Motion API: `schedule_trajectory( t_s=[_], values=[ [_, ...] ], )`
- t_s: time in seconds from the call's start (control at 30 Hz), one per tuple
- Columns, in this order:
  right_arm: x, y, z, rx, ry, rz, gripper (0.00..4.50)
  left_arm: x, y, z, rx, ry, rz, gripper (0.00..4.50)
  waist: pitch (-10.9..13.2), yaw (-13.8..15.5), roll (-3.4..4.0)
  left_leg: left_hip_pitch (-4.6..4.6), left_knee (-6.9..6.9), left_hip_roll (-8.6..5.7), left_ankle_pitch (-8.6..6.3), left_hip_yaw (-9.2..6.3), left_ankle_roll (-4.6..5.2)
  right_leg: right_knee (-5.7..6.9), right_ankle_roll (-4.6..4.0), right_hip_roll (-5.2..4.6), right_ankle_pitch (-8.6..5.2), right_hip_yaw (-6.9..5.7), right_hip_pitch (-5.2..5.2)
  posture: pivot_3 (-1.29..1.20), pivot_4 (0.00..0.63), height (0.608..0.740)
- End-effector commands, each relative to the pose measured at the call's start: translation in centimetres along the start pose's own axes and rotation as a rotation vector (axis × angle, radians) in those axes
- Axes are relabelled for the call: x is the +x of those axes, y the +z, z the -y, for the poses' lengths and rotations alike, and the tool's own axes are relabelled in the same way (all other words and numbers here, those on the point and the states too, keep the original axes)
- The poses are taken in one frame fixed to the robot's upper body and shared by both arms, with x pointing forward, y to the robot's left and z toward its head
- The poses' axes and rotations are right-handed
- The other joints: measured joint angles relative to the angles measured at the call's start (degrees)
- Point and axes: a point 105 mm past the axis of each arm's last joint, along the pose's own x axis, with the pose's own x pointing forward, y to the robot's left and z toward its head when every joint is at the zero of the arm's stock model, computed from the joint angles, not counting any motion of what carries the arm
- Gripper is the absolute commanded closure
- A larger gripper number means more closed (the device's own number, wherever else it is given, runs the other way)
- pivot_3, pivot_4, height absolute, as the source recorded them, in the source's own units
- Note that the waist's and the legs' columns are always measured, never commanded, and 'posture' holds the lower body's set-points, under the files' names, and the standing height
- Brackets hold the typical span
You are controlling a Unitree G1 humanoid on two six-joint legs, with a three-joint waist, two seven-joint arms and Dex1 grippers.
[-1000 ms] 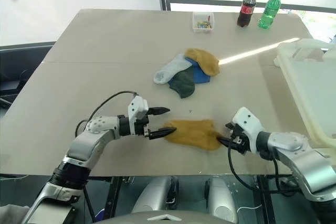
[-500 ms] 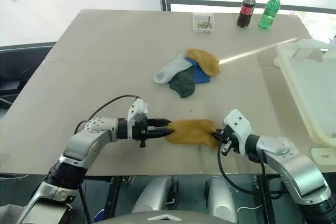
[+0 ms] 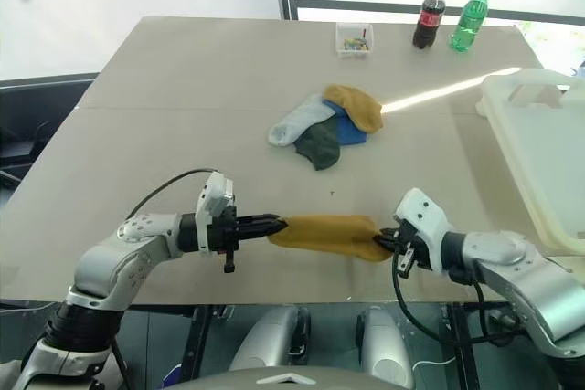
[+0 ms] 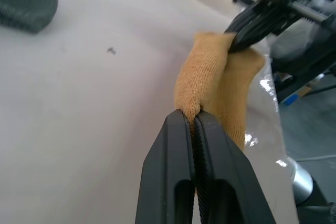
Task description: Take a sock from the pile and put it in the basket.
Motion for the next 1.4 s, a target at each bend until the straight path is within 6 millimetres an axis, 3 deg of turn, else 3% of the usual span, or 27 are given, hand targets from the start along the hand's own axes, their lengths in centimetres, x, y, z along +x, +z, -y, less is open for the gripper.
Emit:
schedule_trajectory(
  t_s=[0.03,0.27,0.43,0.63,0.67,0.8,0.9,1.0,1.13,1.23,1.33,1.4],
  values=[
    [0.1,-0.1,0.5,-0.063,-0.006,-0.024,4.50,0.5,0.0,0.6,0.002,-0.008,-0.002,4.45,0.00,0.10,0.00,0.00,0.00,0.00,0.00,-0.01,0.00,0.01,0.00,0.00,0.00,-0.01,0.00,0.00,0.150,0.729],
    [1.3,-0.2,0.6,-0.113,0.011,-0.039,4.50,1.6,-0.7,0.4,0.005,0.044,0.012,4.45,0.00,0.03,0.00,-0.04,0.02,0.00,0.00,-0.01,0.00,0.01,-0.01,-0.01,0.00,0.01,-0.02,0.00,0.150,0.729],
    [1.3,1.3,-0.3,-0.112,0.058,0.018,2.78,1.8,-1.3,0.8,-0.022,0.021,-0.011,2.82,0.00,0.02,0.00,-0.05,0.04,0.01,0.00,-0.02,0.00,0.02,-0.01,0.00,0.00,0.00,-0.02,0.00,0.150,0.729],
    [0.2,2.1,0.1,-0.150,0.000,0.041,0.09,0.7,-0.7,1.0,-0.040,0.033,0.060,0.16,0.00,0.03,0.01,-0.06,0.03,0.01,-0.01,-0.03,0.00,0.01,-0.01,-0.07,0.00,0.01,-0.03,0.00,0.150,0.729],
    [-0.1,2.5,0.5,-0.157,-0.028,0.061,0.03,0.2,-0.4,1.0,-0.036,0.037,0.077,0.11,0.00,0.03,0.01,-0.06,0.04,0.02,-0.01,-0.04,0.00,0.01,-0.01,-0.07,0.00,0.01,-0.03,0.00,0.150,0.729],
    [-1.4,4.8,2.2,-0.108,-0.114,0.217,0.03,-1.5,0.9,0.3,0.032,0.085,0.157,0.11,0.00,-0.01,0.02,-0.06,0.04,0.05,-0.01,-0.04,-0.01,0.02,-0.02,-0.05,0.00,0.02,-0.05,0.00,0.150,0.729],
    [-1.4,6.6,5.0,-0.089,-0.241,0.295,0.03,-1.9,1.9,-0.3,0.106,0.127,0.215,0.11,0.00,0.00,0.03,-0.06,0.04,0.04,-0.01,-0.03,-0.01,0.00,-0.02,-0.07,0.01,0.03,-0.04,0.00,0.150,0.729],
    [0.4,8.1,8.6,-0.112,-0.374,0.313,0.03,-1.7,3.4,-0.8,0.169,0.177,0.275,0.11,0.00,-0.11,0.03,-0.06,0.08,0.02,0.00,0.04,-0.02,0.01,-0.07,-0.07,0.05,0.07,-0.05,0.00,0.150,0.729],
    [4.5,9.7,12.6,-0.104,-0.475,0.317,0.03,-1.1,5.0,-1.0,0.227,0.226,0.300,0.11,0.00,-0.25,0.03,-0.04,0.06,0.02,0.02,0.08,-0.04,0.04,-0.11,0.02,0.07,0.08,-0.05,0.00,0.150,0.729],
    [6.6,10.7,14.5,-0.107,-0.523,0.326,0.85,-1.2,5.5,-1.0,0.230,0.264,0.308,0.09,0.02,-0.43,0.07,-0.06,0.02,0.00,0.14,0.10,-0.24,0.07,-0.07,0.08,0.09,0.07,-0.07,0.00,0.150,0.729],
    [8.5,11.6,15.4,-0.107,-0.521,0.331,2.29,-1.7,5.5,-0.7,0.222,0.293,0.306,0.09,0.03,-0.42,0.07,-0.15,0.00,-0.08,0.17,0.14,-0.29,0.04,0.14,0.25,0.21,-0.04,-0.11,0.00,0.150,0.729],
    [9.2,11.9,15.6,-0.118,-0.513,0.331,2.29,-1.9,5.4,-0.6,0.217,0.315,0.302,0.09,0.03,-0.83,0.08,-0.20,0.00,-0.11,0.17,0.16,-0.28,0.01,0.15,0.26,0.21,-0.07,-0.14,0.00,0.150,0.729]
  ],
)
